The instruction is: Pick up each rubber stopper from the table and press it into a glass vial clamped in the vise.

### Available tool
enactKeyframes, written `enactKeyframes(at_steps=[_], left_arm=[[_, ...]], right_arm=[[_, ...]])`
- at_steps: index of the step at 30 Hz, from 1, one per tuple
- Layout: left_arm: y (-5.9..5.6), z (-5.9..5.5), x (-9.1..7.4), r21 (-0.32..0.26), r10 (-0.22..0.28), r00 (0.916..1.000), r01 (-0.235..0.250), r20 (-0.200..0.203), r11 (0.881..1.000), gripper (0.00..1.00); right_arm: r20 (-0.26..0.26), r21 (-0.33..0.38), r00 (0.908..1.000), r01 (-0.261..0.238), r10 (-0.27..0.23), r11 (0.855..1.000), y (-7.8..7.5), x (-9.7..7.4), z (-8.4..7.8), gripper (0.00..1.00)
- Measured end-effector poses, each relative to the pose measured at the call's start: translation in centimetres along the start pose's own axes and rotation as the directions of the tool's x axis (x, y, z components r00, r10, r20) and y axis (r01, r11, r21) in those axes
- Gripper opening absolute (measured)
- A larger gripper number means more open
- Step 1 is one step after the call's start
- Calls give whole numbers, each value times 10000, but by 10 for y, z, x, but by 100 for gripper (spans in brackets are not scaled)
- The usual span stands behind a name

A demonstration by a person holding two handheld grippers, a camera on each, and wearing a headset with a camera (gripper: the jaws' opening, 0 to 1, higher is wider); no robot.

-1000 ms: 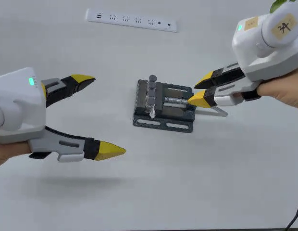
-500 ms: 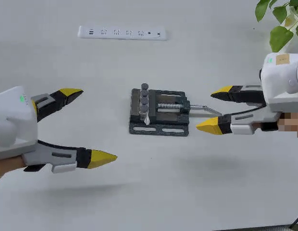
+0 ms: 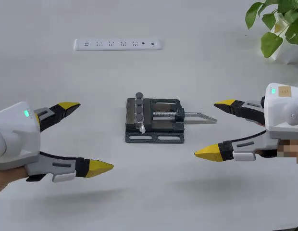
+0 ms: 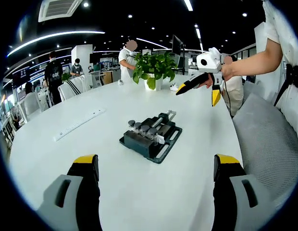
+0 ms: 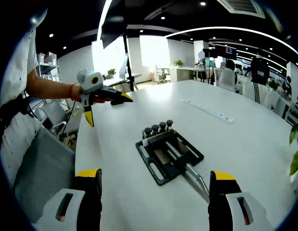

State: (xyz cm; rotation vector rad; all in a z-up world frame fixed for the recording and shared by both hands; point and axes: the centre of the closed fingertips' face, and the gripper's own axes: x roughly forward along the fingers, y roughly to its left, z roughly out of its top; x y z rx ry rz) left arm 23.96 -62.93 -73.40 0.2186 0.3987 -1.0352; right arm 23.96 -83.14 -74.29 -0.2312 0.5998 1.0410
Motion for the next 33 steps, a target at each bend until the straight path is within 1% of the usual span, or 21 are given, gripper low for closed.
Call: enactKeyframes(at_steps=[4,9,21,33], left_arm=[[-2,-1,0,7,-63,10000,63,-61,10000,99],[-3,-4,-1,8,-102,9998,102,-148,9999,99],[-9,-3,0,52,-216,9996,217,-170,9998,99],[-11,-4,-1,76,-235,9995,237,-224,9997,99]], right_arm=[[-61,-12,10000,-60,60,10000,3,0,-3,92],[-2,38,10000,-32,32,10000,4,-3,-4,92],[132,33,9999,23,-24,10000,7,-13,-2,91],[203,-20,9998,58,-58,10000,8,-16,0,90]])
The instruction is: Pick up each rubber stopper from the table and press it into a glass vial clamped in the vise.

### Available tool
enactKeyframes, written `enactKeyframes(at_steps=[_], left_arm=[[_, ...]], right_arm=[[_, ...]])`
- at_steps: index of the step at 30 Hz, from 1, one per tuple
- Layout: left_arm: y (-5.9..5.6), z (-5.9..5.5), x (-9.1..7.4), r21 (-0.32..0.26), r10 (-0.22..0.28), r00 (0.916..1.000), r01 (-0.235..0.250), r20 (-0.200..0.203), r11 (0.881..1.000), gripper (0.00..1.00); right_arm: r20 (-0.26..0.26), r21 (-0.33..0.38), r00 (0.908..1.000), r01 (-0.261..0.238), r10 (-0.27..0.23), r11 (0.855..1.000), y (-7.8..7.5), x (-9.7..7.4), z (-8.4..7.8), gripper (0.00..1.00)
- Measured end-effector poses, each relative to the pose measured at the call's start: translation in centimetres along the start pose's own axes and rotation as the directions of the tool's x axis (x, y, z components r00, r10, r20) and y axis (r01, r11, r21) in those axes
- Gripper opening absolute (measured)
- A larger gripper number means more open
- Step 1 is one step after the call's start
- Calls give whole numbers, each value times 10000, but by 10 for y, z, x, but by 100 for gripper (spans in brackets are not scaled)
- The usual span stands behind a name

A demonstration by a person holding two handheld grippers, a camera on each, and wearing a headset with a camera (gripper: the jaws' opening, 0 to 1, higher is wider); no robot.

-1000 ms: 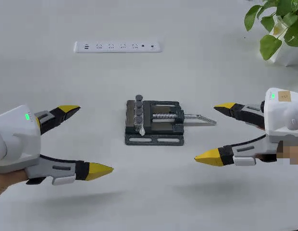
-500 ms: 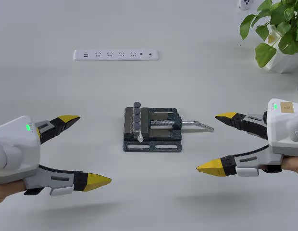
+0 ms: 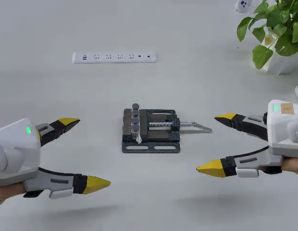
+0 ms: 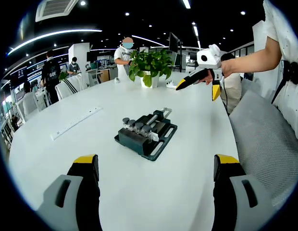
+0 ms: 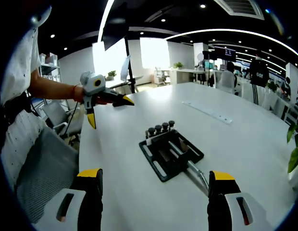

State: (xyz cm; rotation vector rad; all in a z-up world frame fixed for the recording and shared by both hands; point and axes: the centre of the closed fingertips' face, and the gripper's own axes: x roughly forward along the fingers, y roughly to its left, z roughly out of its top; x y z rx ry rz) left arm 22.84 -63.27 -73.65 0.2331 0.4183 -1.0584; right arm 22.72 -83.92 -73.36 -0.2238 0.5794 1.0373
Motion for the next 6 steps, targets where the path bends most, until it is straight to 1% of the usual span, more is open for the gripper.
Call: enactKeyframes(at_steps=[6], left_arm=[[-2,-2,-1,-32,1,10000,-1,-29,10000,99]], right_arm=[[8,4,10000,-25,25,10000,1,1,1,89]])
